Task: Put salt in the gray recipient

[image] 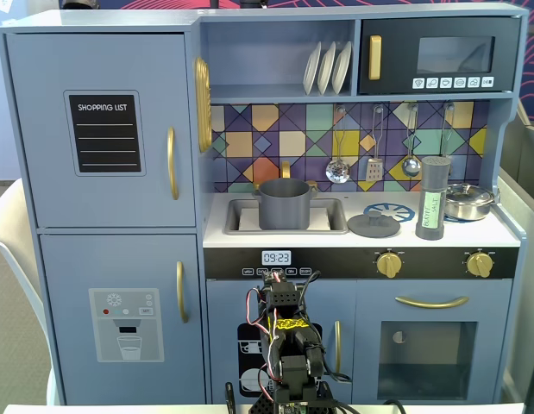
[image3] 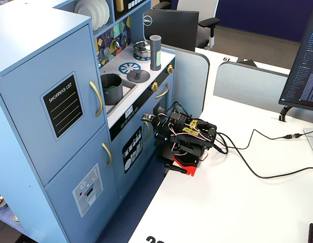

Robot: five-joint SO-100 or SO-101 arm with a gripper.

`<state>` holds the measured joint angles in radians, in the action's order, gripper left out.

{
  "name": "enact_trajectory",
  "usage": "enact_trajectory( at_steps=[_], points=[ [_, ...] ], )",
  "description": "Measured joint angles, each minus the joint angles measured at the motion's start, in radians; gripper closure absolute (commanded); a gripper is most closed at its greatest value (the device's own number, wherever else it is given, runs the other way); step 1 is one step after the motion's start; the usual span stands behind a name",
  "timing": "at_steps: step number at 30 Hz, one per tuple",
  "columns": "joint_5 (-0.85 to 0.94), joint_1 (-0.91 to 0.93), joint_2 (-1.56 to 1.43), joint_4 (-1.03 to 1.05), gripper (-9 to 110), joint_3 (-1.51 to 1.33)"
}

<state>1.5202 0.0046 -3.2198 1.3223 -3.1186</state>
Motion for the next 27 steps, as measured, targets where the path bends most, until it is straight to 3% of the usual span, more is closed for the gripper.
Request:
enact_trajectory(
  at_steps=[15,20,27],
  points=[
    [0.060,0.041,0.000,0.000,101,0.000],
    [0.097,0.207,0.015,-0.025,101,0.078],
    [0.106,0.588,0.192,-0.083,101,0.474]
  ],
)
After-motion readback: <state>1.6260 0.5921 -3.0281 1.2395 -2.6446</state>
